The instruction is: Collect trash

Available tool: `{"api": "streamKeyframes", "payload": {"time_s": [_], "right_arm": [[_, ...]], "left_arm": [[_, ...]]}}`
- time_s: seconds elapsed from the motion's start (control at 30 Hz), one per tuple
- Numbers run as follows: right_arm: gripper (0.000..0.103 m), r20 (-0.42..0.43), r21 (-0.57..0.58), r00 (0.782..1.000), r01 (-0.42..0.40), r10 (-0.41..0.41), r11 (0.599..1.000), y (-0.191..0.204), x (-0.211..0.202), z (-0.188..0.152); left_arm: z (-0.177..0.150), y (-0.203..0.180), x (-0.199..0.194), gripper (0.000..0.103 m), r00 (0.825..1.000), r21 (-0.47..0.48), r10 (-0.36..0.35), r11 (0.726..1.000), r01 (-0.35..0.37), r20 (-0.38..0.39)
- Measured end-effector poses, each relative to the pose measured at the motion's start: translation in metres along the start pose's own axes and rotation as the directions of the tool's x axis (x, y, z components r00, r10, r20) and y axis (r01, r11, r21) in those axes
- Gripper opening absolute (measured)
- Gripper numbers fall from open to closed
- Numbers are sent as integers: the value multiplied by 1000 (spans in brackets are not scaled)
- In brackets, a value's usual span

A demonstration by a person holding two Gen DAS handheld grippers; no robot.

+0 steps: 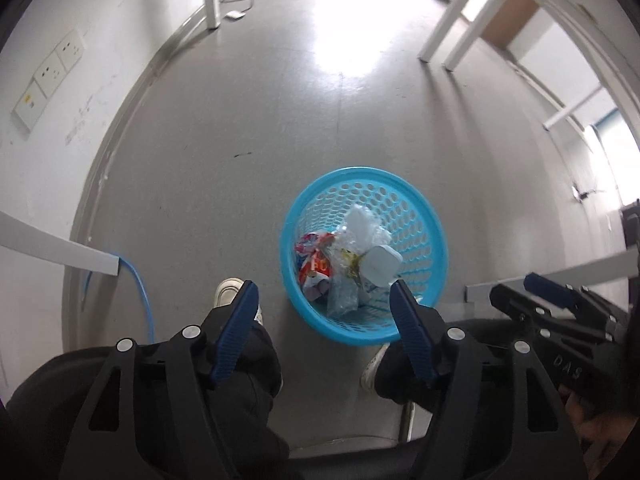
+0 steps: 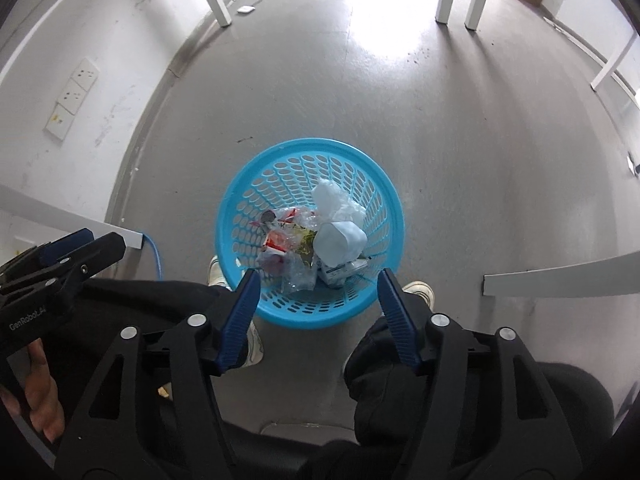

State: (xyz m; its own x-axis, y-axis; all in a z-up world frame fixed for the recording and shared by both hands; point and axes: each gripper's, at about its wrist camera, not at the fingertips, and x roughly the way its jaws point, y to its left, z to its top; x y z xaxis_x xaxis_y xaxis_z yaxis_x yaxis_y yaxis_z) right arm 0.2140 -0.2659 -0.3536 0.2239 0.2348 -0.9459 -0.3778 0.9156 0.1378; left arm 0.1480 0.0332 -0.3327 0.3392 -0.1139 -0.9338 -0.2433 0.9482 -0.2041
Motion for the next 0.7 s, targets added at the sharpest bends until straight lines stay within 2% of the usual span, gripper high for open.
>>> {"api": "streamKeyframes", "payload": {"time_s": [0.17,0.37,0.43,0.5,0.57,0.7], "right_arm": [[69,38,-14,999,-11,11,1000,3,-31,-18],[85,59,-57,997,-53,56,997,12,-66,-46],[94,59,-67,996,-67,71,996,12,-75,-54],[94,52,-69,995,-83,87,994,11,-80,-57],[94,36,-78,996,-82,85,994,9,-82,-56],[94,31,-113,997,-66,70,991,11,-83,-52]], "left_arm": [[-20,-7,-28,71,1000,41,-19,999,18,22],[-40,-23,-58,91,998,99,-51,994,48,32],[-43,-27,-65,96,998,122,-45,992,39,42],[-44,-31,-67,97,998,148,-17,989,9,54],[-43,-33,-68,97,999,165,-17,986,8,51],[-36,-24,-67,97,999,139,-29,990,25,30]]}}
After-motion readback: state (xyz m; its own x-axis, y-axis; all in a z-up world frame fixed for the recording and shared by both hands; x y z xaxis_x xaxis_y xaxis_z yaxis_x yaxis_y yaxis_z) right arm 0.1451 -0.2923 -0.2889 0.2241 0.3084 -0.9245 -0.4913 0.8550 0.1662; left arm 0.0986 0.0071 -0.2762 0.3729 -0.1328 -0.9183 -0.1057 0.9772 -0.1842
